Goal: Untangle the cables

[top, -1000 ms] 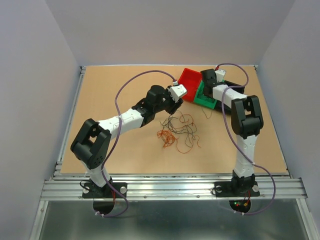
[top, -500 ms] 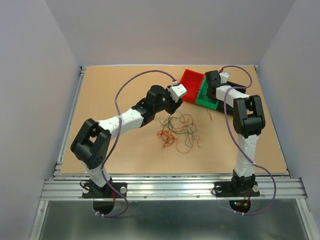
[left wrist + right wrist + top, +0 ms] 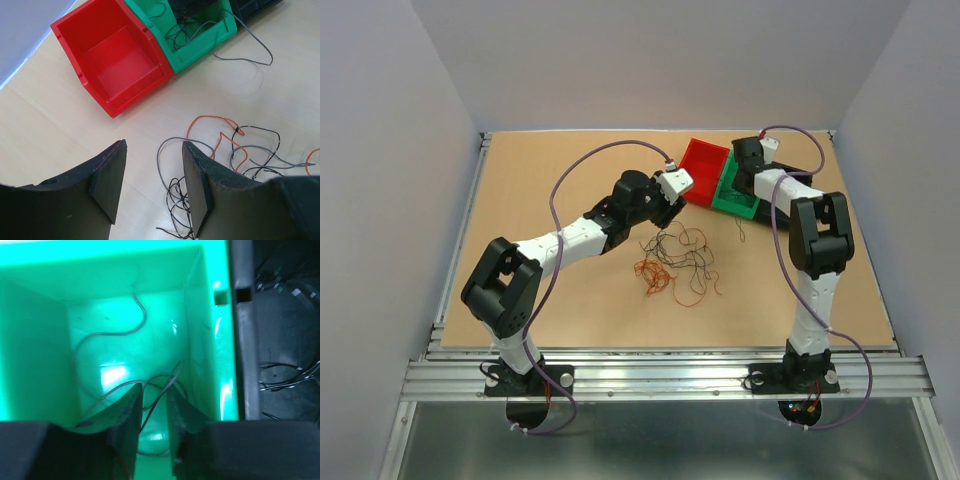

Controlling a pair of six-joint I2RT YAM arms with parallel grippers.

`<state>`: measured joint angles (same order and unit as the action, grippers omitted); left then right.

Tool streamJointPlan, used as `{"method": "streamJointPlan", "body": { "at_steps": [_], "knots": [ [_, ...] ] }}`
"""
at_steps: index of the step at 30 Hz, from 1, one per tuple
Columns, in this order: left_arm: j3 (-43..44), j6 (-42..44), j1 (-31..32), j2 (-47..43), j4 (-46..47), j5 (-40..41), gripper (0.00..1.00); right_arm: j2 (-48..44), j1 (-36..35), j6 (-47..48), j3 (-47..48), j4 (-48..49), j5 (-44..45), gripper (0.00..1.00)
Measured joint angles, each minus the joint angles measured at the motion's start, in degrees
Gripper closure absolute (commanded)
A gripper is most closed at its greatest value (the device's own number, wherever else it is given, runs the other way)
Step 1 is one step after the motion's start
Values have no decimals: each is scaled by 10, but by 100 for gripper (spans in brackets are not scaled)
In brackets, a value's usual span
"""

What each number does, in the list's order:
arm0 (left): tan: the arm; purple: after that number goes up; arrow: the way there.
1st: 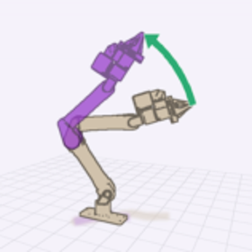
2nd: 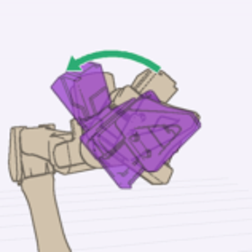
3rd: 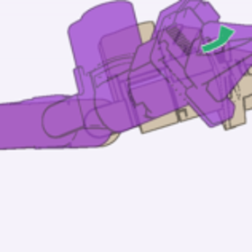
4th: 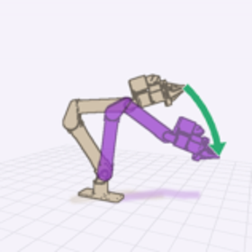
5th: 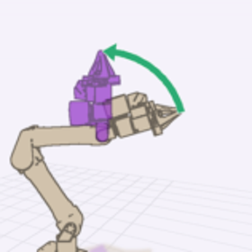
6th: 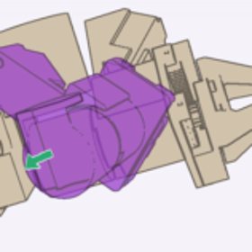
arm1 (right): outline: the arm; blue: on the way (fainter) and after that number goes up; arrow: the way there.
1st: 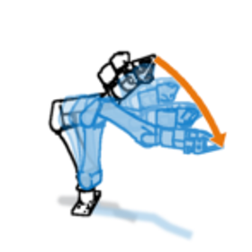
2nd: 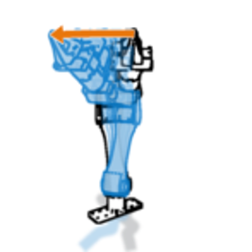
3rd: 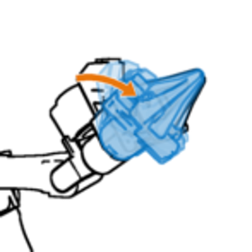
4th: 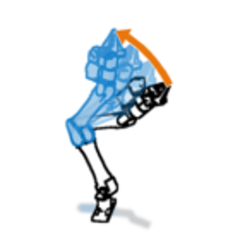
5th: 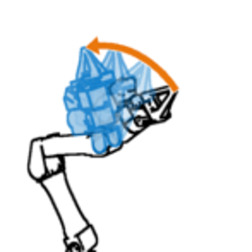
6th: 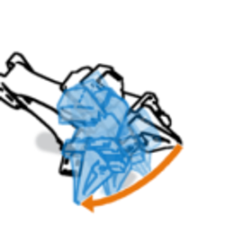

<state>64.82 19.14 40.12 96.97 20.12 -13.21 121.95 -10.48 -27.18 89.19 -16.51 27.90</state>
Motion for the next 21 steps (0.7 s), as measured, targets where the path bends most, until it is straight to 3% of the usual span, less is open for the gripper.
{"method": "streamJointPlan", "body": {
  "at_steps": [3, 8, 19, 21],
  "knots": [
    [0, 1, 0, 0, 0, 1, 41, -24, -1, 5, 0, 3, -5, 58],
    [0, 3, 0, 0, 0, 2, 41, -66, -1, 12, 0, 16, -9, 35],
    [-3, 3, 0, -9, 0, 2, 40, -142, -4, 23, -61, 33, -24, 25],
    [-3, 3, 0, -9, 1, 2, 40, -185, -6, 26, -108, 41, -40, 15]
  ]
}}
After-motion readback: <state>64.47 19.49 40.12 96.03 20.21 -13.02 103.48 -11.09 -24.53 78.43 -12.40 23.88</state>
